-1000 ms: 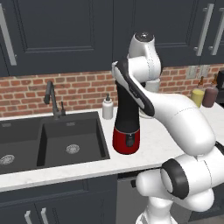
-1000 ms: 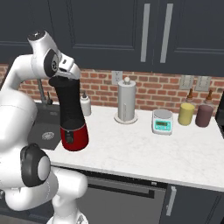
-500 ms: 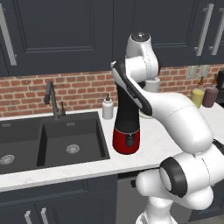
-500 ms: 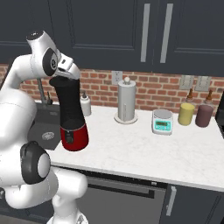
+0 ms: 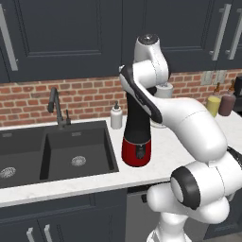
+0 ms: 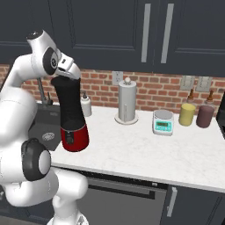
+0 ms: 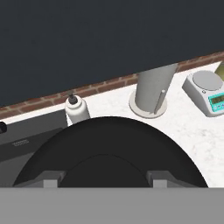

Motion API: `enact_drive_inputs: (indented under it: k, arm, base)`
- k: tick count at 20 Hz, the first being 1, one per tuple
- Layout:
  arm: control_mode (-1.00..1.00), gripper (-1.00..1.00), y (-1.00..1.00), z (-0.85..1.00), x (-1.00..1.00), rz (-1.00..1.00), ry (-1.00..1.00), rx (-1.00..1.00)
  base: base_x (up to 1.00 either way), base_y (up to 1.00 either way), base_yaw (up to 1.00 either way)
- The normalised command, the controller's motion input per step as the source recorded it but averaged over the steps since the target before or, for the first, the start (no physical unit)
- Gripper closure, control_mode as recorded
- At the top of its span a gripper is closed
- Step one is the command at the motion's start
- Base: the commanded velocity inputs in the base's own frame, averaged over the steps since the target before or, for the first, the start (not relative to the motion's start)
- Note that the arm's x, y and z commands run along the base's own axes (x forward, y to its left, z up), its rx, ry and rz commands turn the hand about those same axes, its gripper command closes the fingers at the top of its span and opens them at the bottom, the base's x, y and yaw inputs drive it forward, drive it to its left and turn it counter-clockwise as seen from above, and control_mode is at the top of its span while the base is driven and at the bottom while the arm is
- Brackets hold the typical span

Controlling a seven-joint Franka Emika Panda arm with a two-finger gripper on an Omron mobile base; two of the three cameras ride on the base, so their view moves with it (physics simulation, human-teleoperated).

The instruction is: Close the lid blender by securely placing the lid on top.

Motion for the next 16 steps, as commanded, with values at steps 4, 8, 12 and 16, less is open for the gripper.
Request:
enact_drive_inputs:
  k: [4, 8, 12, 16]
  arm:
    - [-1.0, 1.0, -0.01, -0.17, 0.18, -0.03, -0.01, 0.0]
    - [-1.0, 1.0, -0.01, -0.16, 0.17, -0.03, -0.01, 0.0]
    - [-1.0, 1.0, 0.0, -0.15, 0.16, -0.02, -0.02, 0.0]
    - [-1.0, 1.0, 0.0, -0.17, 0.09, -0.02, -0.01, 0.0]
  base:
    - [0.0, 0.0, 0.0]
    - [0.0, 0.0, 0.0]
    - [0.0, 0.0, 0.0]
    - [0.0, 0.0, 0.0]
